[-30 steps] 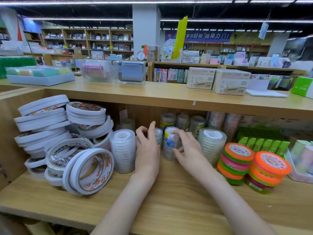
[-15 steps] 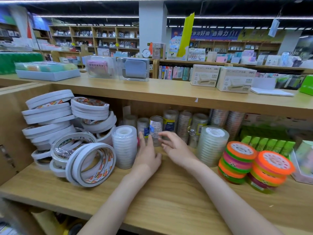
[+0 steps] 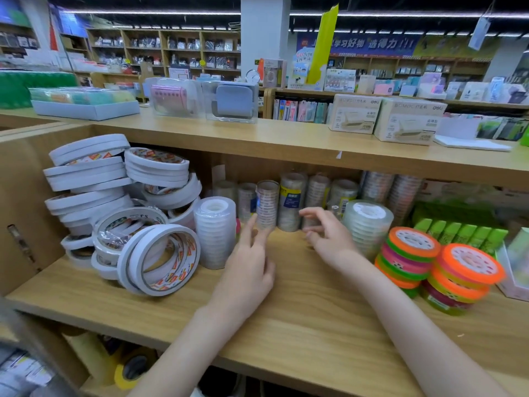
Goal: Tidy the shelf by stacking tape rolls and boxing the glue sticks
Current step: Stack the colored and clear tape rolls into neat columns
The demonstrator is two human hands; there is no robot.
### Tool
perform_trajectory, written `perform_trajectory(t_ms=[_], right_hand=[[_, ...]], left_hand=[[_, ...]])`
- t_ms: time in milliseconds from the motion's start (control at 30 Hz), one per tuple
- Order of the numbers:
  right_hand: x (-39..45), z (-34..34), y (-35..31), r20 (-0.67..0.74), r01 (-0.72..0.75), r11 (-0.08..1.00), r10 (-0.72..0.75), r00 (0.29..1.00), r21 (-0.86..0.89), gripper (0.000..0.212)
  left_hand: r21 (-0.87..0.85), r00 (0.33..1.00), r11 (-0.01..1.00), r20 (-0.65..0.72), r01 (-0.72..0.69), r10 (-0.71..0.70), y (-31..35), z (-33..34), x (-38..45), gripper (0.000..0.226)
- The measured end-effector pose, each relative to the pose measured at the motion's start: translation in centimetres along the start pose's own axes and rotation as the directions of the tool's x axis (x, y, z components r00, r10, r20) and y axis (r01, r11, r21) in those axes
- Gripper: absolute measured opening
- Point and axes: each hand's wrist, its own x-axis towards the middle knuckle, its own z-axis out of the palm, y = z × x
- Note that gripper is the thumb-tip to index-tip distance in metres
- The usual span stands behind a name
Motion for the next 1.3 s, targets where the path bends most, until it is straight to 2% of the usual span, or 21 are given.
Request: perform_trajectory(t_ms=[67, 200, 333, 400, 467, 533, 667, 767, 867, 933, 1000, 1033, 1067, 1100, 1167, 1233, 1300], right_hand=[[-0.3, 0.1, -0.4, -0.019, 0.025, 0.999, -0.025, 1.000, 0.041, 0.042], [-0.9, 1.7, -3.1, 0.096, 0.240, 0.964, -0.252, 0.963, 0.115, 0.059], [-0.6, 4.4, -5.9, 0.238, 0.391, 0.915, -0.404, 0.883, 0.103, 0.064], [-0.3, 5.5, -6.7, 0.284, 0.378, 0.916, -0.400, 0.871, 0.132, 0.059], [-0.2, 6.5, -7.4, 0.275, 0.333, 0.930, -0.365, 0.890, 0.157, 0.052], [0.0, 7.0, -8.0, 0.196, 0.341, 0.935, -0.354, 0.915, 0.096, 0.046], [-0.7, 5.2, -8.2, 0.065, 0.327, 0.944, -0.324, 0.944, -0.047, 0.043], [-1.7, 2.2, -6.8, 0.005, 0.238, 0.922, -0.249, 0.969, -0.306, 0.044], [-2.2, 0.7, -5.4, -0.063, 0.094, 0.786, -0.167, 0.984, -0.611, 0.050], [-2.4, 1.0, -5.4, -0.150, 0.080, 0.698, -0.262, 0.953, -0.711, 0.046], [-2.2, 1.9, -6.3, -0.179, 0.227, 0.701, -0.455, 0.872, -0.676, 0.041], [-2.0, 2.7, -6.9, -0.128, 0.351, 0.696, -0.536, 0.834, -0.626, 0.040], [-1.5, 3.6, -7.5, -0.026, 0.456, 0.702, -0.559, 0.829, -0.547, 0.043], [-1.0, 4.6, -8.0, 0.128, 0.516, 0.724, -0.521, 0.844, -0.457, 0.050], [0.6, 6.9, -8.0, 0.428, 0.508, 0.777, -0.342, 0.836, -0.371, 0.059], [2.2, 8.8, -7.7, 0.532, 0.471, 0.775, -0.209, 0.820, -0.421, 0.056], [2.8, 9.7, -7.2, 0.508, 0.417, 0.782, -0.152, 0.848, -0.463, 0.051]], left_hand=[[0.028, 0.989, 0.994, -0.101, -0.107, 0.110, -0.7, -1.2, -2.4, 0.040], [0.109, 0.945, 0.985, -0.285, -0.134, 0.160, -2.1, -4.1, -5.0, 0.034], [0.341, 0.897, 0.939, -0.400, -0.045, 0.189, -3.2, -6.5, -6.3, 0.032], [0.430, 0.891, 0.900, -0.431, 0.063, 0.143, -4.0, -7.3, -6.6, 0.035], [0.451, 0.886, 0.874, -0.461, 0.181, 0.054, -5.0, -7.8, -7.1, 0.040], [0.443, 0.896, 0.867, -0.445, 0.229, -0.010, -5.9, -8.1, -7.4, 0.047], [0.513, 0.945, 0.840, -0.327, 0.179, -0.002, -6.8, -8.6, -8.0, 0.057], [0.500, 0.952, 0.857, -0.302, 0.125, 0.038, -7.5, -8.9, -8.1, 0.072], [0.521, 0.948, 0.849, -0.308, 0.092, 0.085, -8.0, -8.7, -8.1, 0.083], [0.525, 0.941, 0.846, -0.324, 0.095, 0.096, -8.0, -8.4, -7.9, 0.086], [0.526, 0.932, 0.844, -0.346, 0.102, 0.103, -7.9, -7.9, -7.7, 0.088], [0.531, 0.927, 0.841, -0.357, 0.103, 0.112, -8.0, -7.8, -7.7, 0.089], [0.539, 0.922, 0.836, -0.367, 0.101, 0.124, -8.1, -7.7, -7.7, 0.089], [0.549, 0.917, 0.830, -0.376, 0.101, 0.137, -8.2, -7.6, -7.7, 0.089], [0.564, 0.911, 0.819, -0.386, 0.108, 0.145, -8.4, -7.4, -7.8, 0.088], [0.565, 0.912, 0.816, -0.388, 0.123, 0.132, -8.4, -7.3, -7.8, 0.086], [0.567, 0.914, 0.813, -0.387, 0.132, 0.121, -8.4, -7.1, -7.8, 0.085]])
